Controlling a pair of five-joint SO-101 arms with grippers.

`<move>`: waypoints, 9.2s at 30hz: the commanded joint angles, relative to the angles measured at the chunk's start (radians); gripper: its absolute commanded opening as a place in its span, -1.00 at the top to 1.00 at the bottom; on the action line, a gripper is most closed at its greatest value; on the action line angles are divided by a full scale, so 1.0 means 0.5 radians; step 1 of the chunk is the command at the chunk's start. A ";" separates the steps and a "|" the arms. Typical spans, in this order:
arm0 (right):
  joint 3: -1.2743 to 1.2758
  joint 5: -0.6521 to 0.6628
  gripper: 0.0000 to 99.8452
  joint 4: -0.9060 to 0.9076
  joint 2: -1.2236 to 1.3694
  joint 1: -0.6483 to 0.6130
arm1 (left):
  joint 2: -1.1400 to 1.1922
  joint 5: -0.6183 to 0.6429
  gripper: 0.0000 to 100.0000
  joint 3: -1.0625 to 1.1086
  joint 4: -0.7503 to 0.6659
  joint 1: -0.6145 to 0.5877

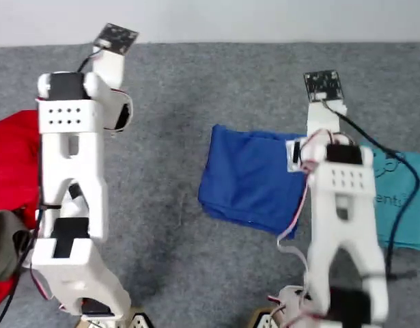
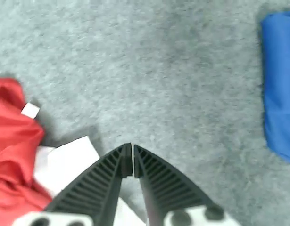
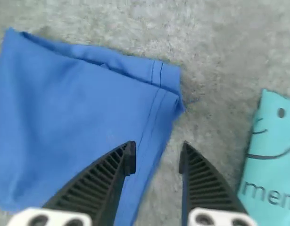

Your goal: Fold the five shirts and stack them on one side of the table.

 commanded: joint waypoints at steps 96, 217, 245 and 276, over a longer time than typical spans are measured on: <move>-1.783 -0.580 0.80 1.033 1.956 -0.170 | -0.110 -0.015 0.97 0.051 0.037 -0.095; -1.783 -0.641 0.98 1.057 1.692 0.044 | -0.129 -0.015 0.97 0.133 0.040 -0.098; -1.777 0.982 0.98 1.395 0.916 0.941 | -0.132 -0.021 0.97 0.133 0.040 -0.098; -1.887 1.261 0.23 0.974 1.143 1.456 | -0.129 -0.025 0.97 0.137 0.040 -0.098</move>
